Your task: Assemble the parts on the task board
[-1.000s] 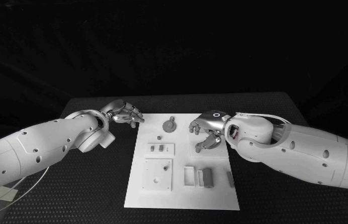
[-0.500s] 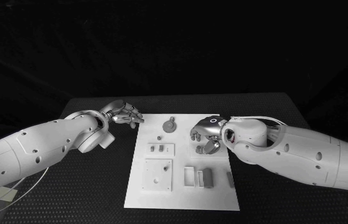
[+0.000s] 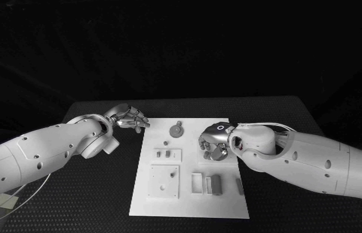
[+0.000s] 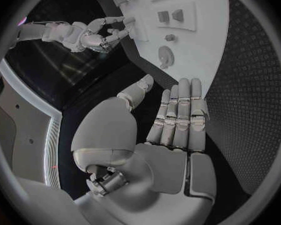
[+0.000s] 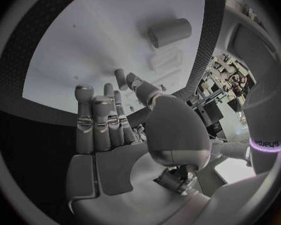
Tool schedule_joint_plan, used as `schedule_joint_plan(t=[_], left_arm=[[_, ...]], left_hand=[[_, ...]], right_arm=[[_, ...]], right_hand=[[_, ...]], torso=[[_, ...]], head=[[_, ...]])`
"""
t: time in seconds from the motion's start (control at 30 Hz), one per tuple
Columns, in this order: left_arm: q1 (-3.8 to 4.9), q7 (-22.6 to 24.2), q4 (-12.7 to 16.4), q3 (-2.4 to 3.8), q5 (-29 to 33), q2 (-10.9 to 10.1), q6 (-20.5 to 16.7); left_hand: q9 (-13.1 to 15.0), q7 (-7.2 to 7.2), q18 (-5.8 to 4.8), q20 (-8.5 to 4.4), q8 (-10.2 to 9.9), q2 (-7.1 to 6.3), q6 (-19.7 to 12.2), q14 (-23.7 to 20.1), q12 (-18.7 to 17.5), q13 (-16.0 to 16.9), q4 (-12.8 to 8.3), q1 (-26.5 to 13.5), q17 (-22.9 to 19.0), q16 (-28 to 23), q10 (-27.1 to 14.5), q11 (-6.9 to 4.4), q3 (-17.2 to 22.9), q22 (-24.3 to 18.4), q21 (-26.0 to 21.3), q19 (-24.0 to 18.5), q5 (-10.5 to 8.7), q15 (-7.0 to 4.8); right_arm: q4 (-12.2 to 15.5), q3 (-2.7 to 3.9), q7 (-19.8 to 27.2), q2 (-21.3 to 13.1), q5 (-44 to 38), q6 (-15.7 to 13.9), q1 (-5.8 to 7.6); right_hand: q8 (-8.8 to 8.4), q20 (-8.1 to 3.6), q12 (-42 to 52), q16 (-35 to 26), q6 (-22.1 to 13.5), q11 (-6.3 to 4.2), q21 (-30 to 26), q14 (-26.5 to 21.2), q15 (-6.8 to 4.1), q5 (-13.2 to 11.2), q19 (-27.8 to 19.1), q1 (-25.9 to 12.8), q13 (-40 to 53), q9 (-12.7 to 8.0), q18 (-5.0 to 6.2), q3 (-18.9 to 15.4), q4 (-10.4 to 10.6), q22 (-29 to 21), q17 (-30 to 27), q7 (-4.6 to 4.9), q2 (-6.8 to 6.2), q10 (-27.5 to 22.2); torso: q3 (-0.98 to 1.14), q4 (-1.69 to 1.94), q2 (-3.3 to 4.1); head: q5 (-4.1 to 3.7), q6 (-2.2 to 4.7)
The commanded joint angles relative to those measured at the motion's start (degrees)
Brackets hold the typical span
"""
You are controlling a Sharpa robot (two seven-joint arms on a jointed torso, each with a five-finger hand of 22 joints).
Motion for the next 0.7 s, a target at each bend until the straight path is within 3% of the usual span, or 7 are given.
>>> schedule_joint_plan(t=[0.03, 0.17, 0.4, 0.7], left_arm=[[0.08, 0.5, 0.1, 0.03, 0.1, 0.0, 0.5], [0.08, 0.3, 0.1, 0.03, 0.1, 0.1, 0.5], [0.08, 0.2, 0.0, 0.03, 0.1, 0.0, 0.5], [0.08, 0.2, 0.0, 0.03, 0.1, 0.1, 0.5]], left_hand=[[0.0, -0.02, 1.04, 0.11, 0.0, -0.08, -0.1, 0.5, 0.1, -0.1, 0.2, -0.3, 0.1, -0.3, -0.4, -0.02, -0.1, -0.1, 0.0, 0.2, 0.14, 0.05], [0.0, -0.03, 1.04, 0.11, 0.0, -0.01, -0.1, 0.6, 0.1, -0.1, 0.3, -0.3, 0.1, -0.3, -0.4, -0.02, -0.1, -0.1, 0.0, 0.3, 0.14, 0.05], [0.0, -0.03, 1.06, 0.1, 0.0, 0.02, -0.1, 0.6, 0.1, -0.1, 0.3, -0.3, 0.2, -0.3, -0.4, -0.01, -0.1, -0.1, 0.0, 0.3, 0.14, 0.04], [0.0, -0.03, 1.06, 0.09, 0.0, 0.02, -0.1, 0.6, 0.1, -0.1, 0.3, -0.3, 0.3, -0.4, -0.4, -0.01, -0.1, -0.1, 0.1, 0.3, 0.14, 0.03]], right_arm=[[-0.1, -0.03, 0.5, 0.1, -1.3, 1.0, -0.13], [-0.6, -0.1, 0.6, 0.6, -1.3, -0.3, -0.54], [-1.3, -0.14, 0.7, 1.3, -1.3, -0.3, -1.24], [-1.4, -0.15, 0.8, 1.4, -1.2, -0.5, -1.33]], right_hand=[[0.33, -0.02, 0.5, -0.1, 0.8, -0.16, 0.3, 0.2, -0.47, 0.3, 0.4, 0.0, 0.2, 0.0, 6.12, 0.0, -0.6, 1.1, -0.1, -0.02, 0.77, 0.8], [0.96, -0.06, 1.0, -0.2, 2.4, -0.85, 0.4, 0.7, -1.14, 0.3, 0.8, -0.7, 0.8, 0.1, 6.12, 0.1, -1.2, 1.1, -0.2, -0.65, 1.8, 2.7], [1.05, -0.14, 1.1, -0.2, 2.7, -1.0, 0.5, 0.8, -1.3, 0.3, 1.0, -0.9, 0.9, 0.1, 6.12, 0.1, -1.2, 1.1, -0.2, -0.78, 1.96, 3.0], [1.04, -0.18, 1.0, -0.2, 2.7, -1.04, 0.5, 0.9, -1.34, 0.3, 1.0, -1.0, 1.0, 0.1, 6.12, 0.2, -1.3, 1.1, -0.2, -0.8, 2.02, 3.1]], torso=[[0.04, 0.0, -0.03], [0.01, 0.01, -0.01], [0.08, 0.13, 0.07], [-0.01, 0.0, 0.0]], head=[[0.07, -0.06], [0.07, -0.07], [0.25, -0.31], [0.33, -0.45]])
